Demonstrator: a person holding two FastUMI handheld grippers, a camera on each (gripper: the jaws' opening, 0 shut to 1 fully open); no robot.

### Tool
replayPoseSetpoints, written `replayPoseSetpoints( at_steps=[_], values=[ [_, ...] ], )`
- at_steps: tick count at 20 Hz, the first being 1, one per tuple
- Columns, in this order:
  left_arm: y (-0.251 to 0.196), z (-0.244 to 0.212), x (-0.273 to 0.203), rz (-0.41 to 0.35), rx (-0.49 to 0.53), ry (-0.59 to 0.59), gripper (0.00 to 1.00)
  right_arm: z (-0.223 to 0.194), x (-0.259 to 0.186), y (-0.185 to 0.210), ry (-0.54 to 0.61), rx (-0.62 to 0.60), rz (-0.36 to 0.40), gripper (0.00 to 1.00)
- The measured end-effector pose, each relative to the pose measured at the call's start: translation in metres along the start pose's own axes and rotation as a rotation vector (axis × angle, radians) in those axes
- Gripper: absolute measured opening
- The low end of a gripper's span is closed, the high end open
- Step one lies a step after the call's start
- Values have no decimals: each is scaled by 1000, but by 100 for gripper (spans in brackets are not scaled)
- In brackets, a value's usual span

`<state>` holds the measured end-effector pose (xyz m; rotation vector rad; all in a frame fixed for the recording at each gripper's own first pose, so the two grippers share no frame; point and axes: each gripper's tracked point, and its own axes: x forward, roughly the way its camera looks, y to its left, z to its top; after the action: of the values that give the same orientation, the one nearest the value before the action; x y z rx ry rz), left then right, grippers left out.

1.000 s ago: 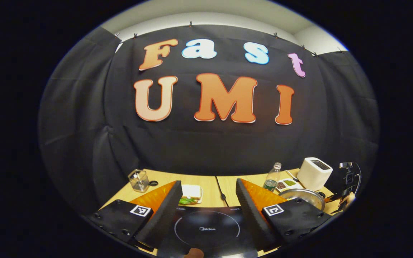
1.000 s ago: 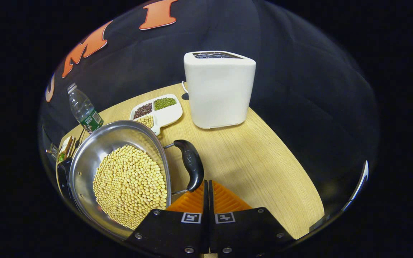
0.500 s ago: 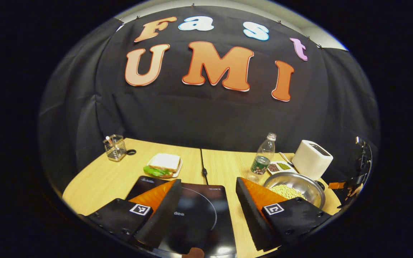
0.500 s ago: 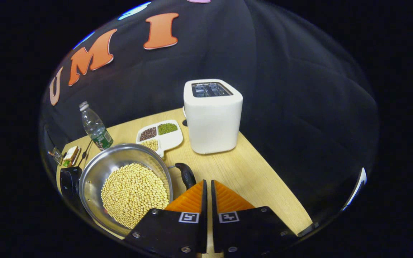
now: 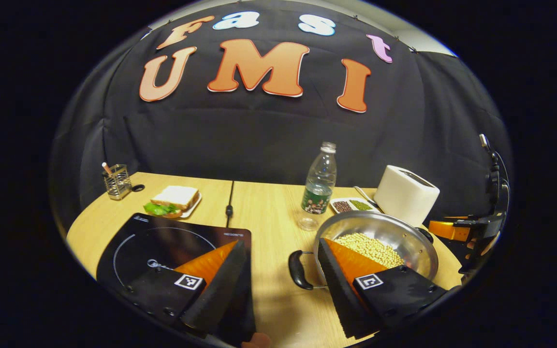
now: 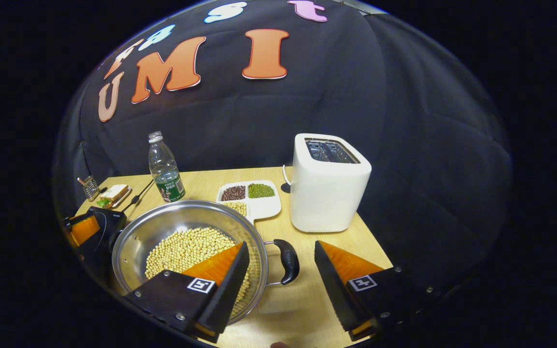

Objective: First push the handle of the pot to place it horizontally, then grasp the pot with both hands and set it on the induction cooktop.

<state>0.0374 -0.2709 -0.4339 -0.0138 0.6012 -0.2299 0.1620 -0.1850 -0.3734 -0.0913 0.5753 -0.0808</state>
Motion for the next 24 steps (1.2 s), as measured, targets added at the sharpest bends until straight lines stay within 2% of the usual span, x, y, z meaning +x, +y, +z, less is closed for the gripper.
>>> replayPoseSetpoints(
  at_steps=[2,4,9,13,15,16,18,19,21,22,23,24],
  values=[
    [-13,-14,15,-17,-1,34,99,-10,17,-6,30,-16,-14,93],
    [-21,-27,28,-20,6,73,99,-19,27,-2,58,-7,-2,94],
    [-20,-50,64,-8,43,141,99,-39,47,4,104,37,31,94],
    [-25,-62,84,-31,1,181,98,-53,58,13,149,52,61,93],
    [-21,-60,91,-24,-10,184,97,-55,62,19,164,59,77,88],
    [-22,-62,97,-30,-15,183,96,-56,62,20,168,70,78,79],
    [-21,-64,99,-21,-20,200,77,-58,62,21,188,114,82,71],
    [-20,-64,100,-13,-27,208,75,-59,60,21,202,143,89,66],
    [-20,-65,100,-5,-35,221,72,-61,57,21,216,183,92,64],
    [-19,-66,100,0,-30,233,69,-62,56,22,218,201,89,60],
    [-19,-67,94,-1,-40,247,70,-64,54,23,226,213,89,57],
    [-20,-70,89,-8,-57,261,65,-65,50,26,231,232,90,50]
  ],
)
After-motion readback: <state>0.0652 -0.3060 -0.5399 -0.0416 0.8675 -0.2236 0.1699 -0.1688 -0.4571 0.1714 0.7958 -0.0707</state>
